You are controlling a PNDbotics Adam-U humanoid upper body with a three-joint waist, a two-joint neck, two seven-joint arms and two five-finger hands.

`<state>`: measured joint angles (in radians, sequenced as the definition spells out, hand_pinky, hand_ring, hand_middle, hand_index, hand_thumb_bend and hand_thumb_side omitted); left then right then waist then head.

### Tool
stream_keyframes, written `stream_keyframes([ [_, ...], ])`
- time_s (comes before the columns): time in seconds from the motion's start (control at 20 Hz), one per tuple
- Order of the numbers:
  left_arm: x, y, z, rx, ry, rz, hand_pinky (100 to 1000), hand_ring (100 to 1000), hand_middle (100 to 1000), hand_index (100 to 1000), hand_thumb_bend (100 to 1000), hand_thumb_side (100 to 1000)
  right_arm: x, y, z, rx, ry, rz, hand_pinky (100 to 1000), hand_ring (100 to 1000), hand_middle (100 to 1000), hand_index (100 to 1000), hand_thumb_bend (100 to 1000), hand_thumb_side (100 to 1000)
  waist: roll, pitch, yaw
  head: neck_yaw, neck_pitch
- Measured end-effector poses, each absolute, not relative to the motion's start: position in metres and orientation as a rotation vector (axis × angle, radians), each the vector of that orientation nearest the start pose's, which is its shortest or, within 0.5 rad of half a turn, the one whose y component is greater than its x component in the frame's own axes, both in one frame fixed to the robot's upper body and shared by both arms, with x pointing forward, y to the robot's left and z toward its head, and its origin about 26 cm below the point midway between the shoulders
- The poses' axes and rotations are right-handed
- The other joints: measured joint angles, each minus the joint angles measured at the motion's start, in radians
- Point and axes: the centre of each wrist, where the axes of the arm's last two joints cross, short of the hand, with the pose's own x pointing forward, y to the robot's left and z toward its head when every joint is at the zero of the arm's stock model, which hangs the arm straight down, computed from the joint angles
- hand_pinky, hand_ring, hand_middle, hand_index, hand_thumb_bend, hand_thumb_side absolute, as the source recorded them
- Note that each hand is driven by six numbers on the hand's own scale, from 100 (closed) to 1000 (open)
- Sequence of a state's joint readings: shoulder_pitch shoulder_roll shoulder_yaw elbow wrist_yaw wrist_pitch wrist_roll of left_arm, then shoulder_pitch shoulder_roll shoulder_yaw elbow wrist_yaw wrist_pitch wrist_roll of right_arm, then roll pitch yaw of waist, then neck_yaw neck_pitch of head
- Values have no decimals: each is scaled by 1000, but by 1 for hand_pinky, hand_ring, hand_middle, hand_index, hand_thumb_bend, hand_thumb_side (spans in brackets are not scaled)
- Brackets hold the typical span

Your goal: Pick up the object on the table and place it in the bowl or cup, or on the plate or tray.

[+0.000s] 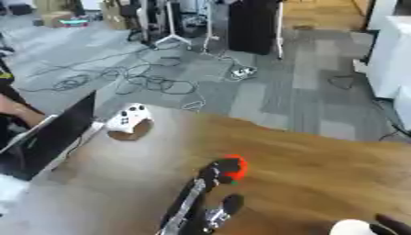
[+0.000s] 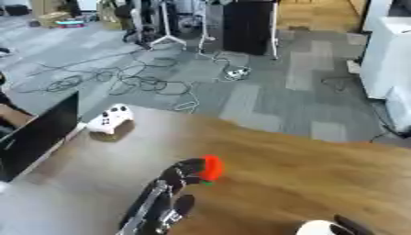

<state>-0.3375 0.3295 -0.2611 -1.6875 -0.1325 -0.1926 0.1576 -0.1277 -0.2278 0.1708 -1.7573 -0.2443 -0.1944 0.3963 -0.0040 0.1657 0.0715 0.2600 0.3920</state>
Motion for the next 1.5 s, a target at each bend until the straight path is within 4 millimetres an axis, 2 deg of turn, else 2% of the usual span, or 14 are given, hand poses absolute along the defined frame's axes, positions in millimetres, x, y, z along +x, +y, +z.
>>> stream_keyframes([
  [0.4,351,224,164,475,-2243,-886,732,814,809,797,589,822,298,-229,73,510,-1962,588,914,945,939,927,100,835,0,0,-16,48,60],
  [0.6,358,220,179,587,-2247,-1049,728,800,803,788,578,823,298,-229,73,512,-1963,590,914,945,939,928,100,836,-3,0,-21,59,82],
  [0.8,369,216,186,647,-2224,-1160,724,792,791,781,571,815,297,-228,73,519,-1961,595,915,946,939,928,100,836,-3,-1,-26,68,98],
  [1.05,388,217,180,684,-2172,-1213,718,789,777,768,577,781,297,-227,72,523,-1957,598,915,946,940,928,100,840,-3,-1,-34,85,110],
  [1.3,409,223,153,731,-2070,-1245,727,792,797,778,573,796,296,-228,71,525,-1952,593,916,947,940,928,100,841,-10,-1,-45,118,113],
  [1.5,422,229,132,819,-1946,-1342,735,793,806,788,568,815,296,-228,70,526,-1952,592,916,947,941,929,100,844,-15,-1,-50,132,113],
])
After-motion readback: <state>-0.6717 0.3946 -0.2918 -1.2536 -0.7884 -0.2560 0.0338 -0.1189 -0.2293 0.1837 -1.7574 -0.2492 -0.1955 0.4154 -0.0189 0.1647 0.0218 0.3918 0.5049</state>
